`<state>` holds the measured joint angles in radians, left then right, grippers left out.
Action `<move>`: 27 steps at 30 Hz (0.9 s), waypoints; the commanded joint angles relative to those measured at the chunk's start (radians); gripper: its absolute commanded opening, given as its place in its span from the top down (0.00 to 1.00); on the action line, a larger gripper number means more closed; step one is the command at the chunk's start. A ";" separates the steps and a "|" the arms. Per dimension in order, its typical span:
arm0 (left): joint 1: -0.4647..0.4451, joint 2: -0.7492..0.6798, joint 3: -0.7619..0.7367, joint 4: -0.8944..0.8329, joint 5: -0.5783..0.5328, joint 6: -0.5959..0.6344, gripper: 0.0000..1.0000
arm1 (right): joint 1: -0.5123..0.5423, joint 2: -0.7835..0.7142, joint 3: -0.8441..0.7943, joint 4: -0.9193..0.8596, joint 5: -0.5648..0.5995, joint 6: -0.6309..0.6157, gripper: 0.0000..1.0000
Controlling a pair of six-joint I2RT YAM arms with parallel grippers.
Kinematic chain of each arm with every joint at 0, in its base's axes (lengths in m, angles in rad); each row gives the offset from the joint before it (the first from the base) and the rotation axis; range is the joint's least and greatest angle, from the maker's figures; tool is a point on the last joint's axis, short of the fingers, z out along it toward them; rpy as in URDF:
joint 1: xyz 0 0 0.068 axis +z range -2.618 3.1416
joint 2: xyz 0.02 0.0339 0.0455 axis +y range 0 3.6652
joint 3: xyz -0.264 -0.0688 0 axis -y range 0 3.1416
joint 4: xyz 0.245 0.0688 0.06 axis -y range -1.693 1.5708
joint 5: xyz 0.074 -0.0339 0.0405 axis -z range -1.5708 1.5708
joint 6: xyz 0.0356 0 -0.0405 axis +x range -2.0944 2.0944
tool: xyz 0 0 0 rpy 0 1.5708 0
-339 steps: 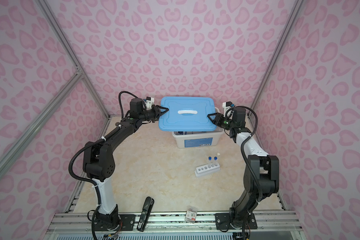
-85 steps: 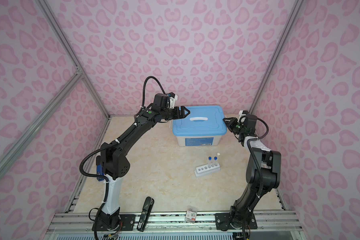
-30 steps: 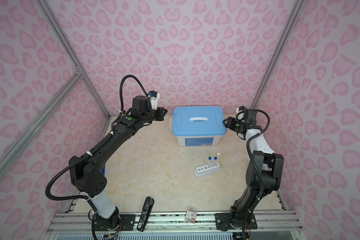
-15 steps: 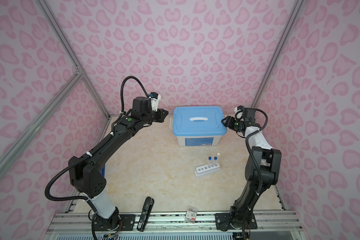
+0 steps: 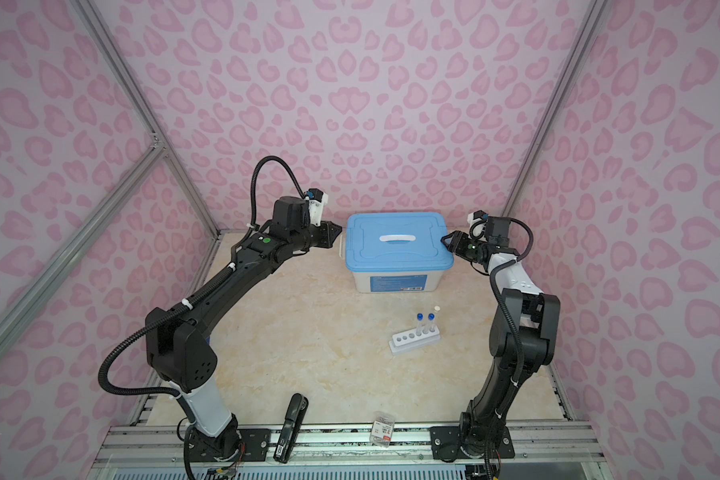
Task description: Organize the chemistry lab equipment
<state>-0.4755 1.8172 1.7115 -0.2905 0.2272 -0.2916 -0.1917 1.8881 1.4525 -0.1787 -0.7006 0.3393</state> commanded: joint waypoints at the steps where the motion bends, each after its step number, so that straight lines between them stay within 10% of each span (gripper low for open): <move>1: -0.010 0.024 0.006 0.029 -0.003 0.001 0.81 | 0.003 0.016 -0.012 -0.011 -0.004 0.014 0.45; 21: -0.052 0.123 0.056 0.028 -0.003 -0.004 0.81 | 0.000 0.014 0.007 -0.055 0.025 0.000 0.57; 27: -0.078 0.145 0.094 0.022 0.018 0.003 0.81 | -0.012 0.021 0.025 -0.078 0.011 -0.016 0.39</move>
<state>-0.5461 1.9499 1.7802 -0.2905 0.2302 -0.2928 -0.1967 1.8954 1.4754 -0.2081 -0.6857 0.3389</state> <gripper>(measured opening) 0.188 0.596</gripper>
